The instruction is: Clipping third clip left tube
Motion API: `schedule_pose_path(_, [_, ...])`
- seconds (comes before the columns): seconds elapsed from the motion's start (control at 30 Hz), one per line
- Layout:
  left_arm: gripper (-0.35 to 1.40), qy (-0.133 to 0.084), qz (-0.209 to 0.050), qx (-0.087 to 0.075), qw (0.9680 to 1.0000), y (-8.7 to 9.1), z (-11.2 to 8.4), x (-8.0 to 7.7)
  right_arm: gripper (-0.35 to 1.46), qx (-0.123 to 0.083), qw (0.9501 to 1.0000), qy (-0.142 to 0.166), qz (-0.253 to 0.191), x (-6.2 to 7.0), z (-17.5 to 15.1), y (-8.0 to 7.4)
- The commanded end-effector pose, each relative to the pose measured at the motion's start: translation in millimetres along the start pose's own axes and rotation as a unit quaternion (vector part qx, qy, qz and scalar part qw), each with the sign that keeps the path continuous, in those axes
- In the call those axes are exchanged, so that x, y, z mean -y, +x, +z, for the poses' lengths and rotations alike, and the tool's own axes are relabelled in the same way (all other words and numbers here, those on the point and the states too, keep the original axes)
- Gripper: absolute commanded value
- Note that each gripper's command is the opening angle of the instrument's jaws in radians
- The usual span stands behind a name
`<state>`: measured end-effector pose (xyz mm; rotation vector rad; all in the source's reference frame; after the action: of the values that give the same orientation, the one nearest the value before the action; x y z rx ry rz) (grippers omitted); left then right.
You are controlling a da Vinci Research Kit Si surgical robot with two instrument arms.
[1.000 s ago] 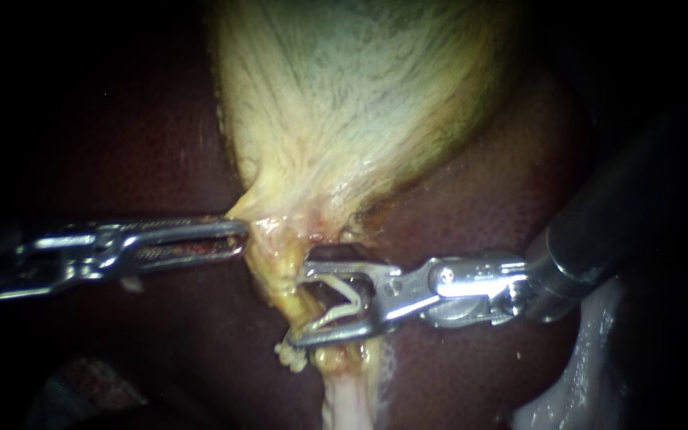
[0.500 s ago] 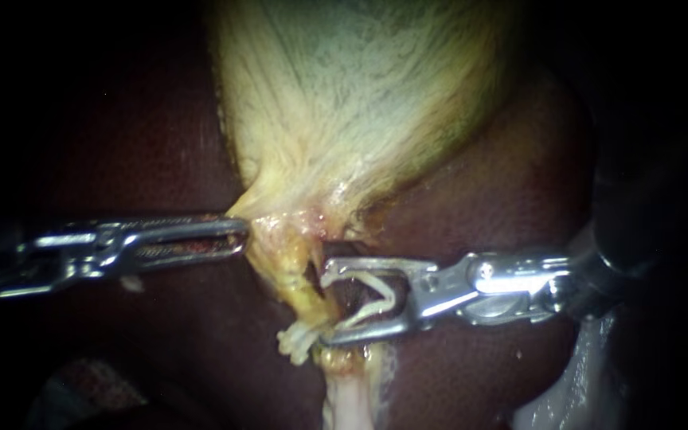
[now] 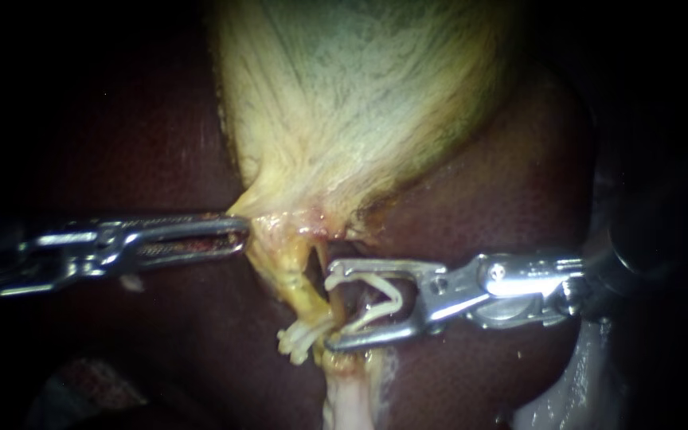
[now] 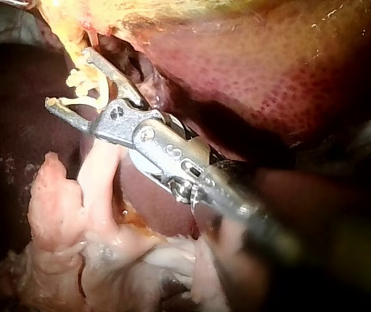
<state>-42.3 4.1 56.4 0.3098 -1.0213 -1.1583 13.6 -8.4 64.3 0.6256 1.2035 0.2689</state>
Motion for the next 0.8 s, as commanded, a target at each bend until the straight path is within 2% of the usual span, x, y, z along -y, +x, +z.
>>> schedule_pose_path(0.03, [-0.35, 0.000, 0.000, 0.000, 1.0000, 0.0, 0.0, 0.0, 0.60, 0.000, 1.0000, 0.000, 0.000, -0.1, 0.2, 0.0])
schedule_pose_path(0.2, [-0.35, 0.000, 0.000, 0.000, 1.0000, 0.0, 0.0, 0.0, 0.60, 0.001, 1.0000, 0.002, -0.001, -0.5, 1.0, -0.5])
schedule_pose_path(0.57, [-0.35, -0.002, 0.000, 0.001, 1.0000, 0.0, -0.1, 0.1, 0.60, 0.004, 1.0000, -0.004, -0.001, -2.6, 2.4, -3.5])
schedule_pose_path(0.8, [-0.35, -0.002, 0.002, 0.001, 1.0000, -0.1, -0.2, 0.6, 0.60, 0.009, 0.9999, -0.006, -0.003, -3.4, 2.7, -4.3])
